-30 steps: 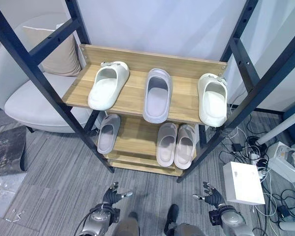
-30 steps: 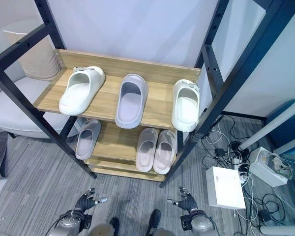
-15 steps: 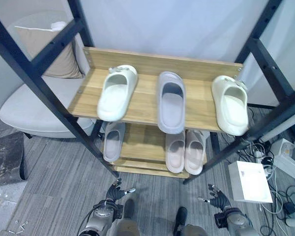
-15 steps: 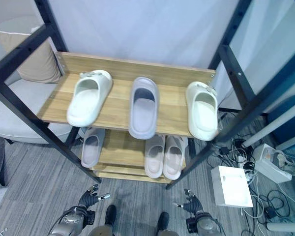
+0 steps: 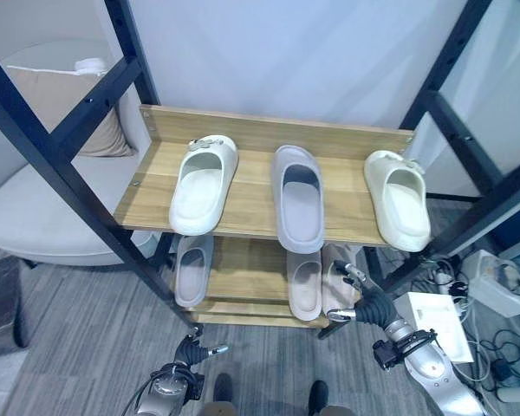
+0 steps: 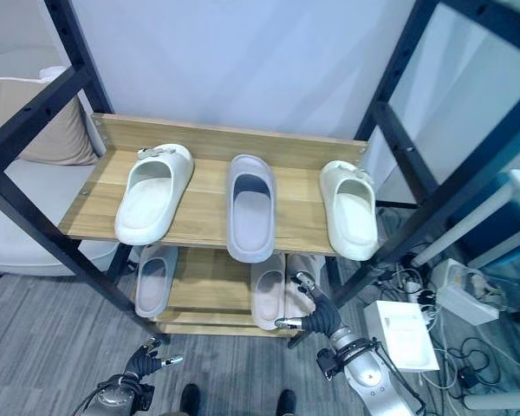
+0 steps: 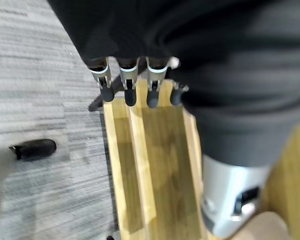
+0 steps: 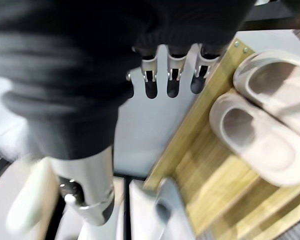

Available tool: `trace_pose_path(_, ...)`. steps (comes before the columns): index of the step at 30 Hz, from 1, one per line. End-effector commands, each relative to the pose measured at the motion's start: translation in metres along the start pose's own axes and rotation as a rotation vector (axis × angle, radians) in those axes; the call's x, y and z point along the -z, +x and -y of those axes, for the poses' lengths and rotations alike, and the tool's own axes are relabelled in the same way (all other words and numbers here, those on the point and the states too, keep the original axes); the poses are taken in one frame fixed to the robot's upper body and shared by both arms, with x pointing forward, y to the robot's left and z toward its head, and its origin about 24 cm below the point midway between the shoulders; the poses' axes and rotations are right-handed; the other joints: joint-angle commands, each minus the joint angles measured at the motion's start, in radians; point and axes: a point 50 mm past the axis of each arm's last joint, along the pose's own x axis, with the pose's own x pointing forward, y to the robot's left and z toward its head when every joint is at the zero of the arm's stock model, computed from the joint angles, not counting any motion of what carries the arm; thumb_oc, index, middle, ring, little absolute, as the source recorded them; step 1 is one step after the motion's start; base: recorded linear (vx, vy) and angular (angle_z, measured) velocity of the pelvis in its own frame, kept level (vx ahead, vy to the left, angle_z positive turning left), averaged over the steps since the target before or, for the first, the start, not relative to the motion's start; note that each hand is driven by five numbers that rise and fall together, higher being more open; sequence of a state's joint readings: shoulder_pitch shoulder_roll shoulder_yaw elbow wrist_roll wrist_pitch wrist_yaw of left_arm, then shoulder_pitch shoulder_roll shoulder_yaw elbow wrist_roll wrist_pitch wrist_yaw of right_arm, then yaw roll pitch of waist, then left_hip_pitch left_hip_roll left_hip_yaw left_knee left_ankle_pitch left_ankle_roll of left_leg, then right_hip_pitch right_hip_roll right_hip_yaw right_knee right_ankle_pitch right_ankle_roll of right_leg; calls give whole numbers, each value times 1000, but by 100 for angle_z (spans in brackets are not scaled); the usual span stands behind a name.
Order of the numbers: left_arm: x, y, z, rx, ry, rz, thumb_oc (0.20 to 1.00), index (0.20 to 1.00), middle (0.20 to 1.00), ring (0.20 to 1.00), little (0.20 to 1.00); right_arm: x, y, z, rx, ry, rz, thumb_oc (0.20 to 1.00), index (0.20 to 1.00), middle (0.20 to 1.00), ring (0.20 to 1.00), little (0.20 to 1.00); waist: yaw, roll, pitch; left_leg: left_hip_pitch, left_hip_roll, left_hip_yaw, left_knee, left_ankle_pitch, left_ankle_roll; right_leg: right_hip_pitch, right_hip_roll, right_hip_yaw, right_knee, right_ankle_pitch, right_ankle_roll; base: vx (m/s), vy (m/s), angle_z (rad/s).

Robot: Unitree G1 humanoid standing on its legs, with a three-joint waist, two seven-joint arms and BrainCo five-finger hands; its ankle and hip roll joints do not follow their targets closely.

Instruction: Arrange the slippers neatly on the shoe rack.

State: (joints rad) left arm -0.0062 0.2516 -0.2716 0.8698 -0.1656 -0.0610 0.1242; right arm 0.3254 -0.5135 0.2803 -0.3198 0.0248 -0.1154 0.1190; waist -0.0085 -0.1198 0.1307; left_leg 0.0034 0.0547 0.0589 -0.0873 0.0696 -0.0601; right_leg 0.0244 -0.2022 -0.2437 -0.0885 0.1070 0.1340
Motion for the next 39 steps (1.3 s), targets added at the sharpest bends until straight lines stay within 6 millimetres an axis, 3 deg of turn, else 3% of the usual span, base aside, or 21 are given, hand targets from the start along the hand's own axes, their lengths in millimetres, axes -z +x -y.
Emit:
trace_pose_path(1,-22,7,-2,-38,24,86,1000,1000,1000,1000,1000,-39,-1,13,-5,-130,216,1000,1000,1000,1000,1000,-1,37,8,29,11,-17,11,-74,11,40,0,-13,53,-77,45,0,8,-12)
trace_pose_path(6,-3,3,2,-56,24,30,1000,1000,1000,1000,1000,-84,-23,29,104,-299,406,1000,1000,1000,1000,1000,-26,38,-10,40,15,-12,8,-77,8,41,7,-3,52,-77,49,-2,5,-4)
trace_pose_path(9,3,0,5,-51,18,24,1000,1000,1000,1000,1000,-98,-25,36,156,-380,474,1000,1000,1000,1000,1000,-31,40,-19,45,15,-8,8,-80,8,42,9,2,49,-72,52,-6,11,-5)
trace_pose_path(12,4,-2,9,-42,13,32,1000,1000,1000,1000,1000,-122,-17,53,299,-544,602,1000,1000,1000,1000,1000,-21,43,-33,47,16,-12,7,-81,10,45,10,2,40,-70,52,0,0,0)
trace_pose_path(15,1,-1,11,-36,13,43,1000,1000,1000,1000,1000,-129,-8,62,395,-599,647,1000,1000,1000,1000,1000,-12,43,-34,48,15,-14,6,-81,12,48,10,-1,38,-70,51,0,0,0)
trace_pose_path(17,-5,-2,13,-26,18,68,1000,1000,1000,1000,1000,-137,12,75,509,-642,687,1000,1000,1000,1000,1000,11,45,-35,47,11,-24,6,-81,16,53,8,-10,43,-72,49,0,0,0)
trace_pose_path(22,-5,-1,12,-22,35,66,1000,1000,1000,1000,1000,-141,39,85,590,-675,684,1000,1000,1000,1000,1000,43,40,-23,46,7,-36,7,-81,22,58,4,-25,57,-76,46,2,14,9)
trace_pose_path(26,-3,-3,9,-17,48,63,1000,1000,1000,1000,1000,-134,72,103,657,-724,579,1000,1000,1000,1000,1000,96,34,-9,43,-1,-57,7,-82,28,69,-1,-48,55,-75,45,16,15,16)
trace_pose_path(39,2,-4,0,-25,53,49,1000,1000,1000,1000,1000,-115,113,122,702,-739,399,1000,1000,1000,1000,1000,188,25,12,7,-29,-110,8,-75,36,81,-23,-110,50,-64,54,25,29,15)
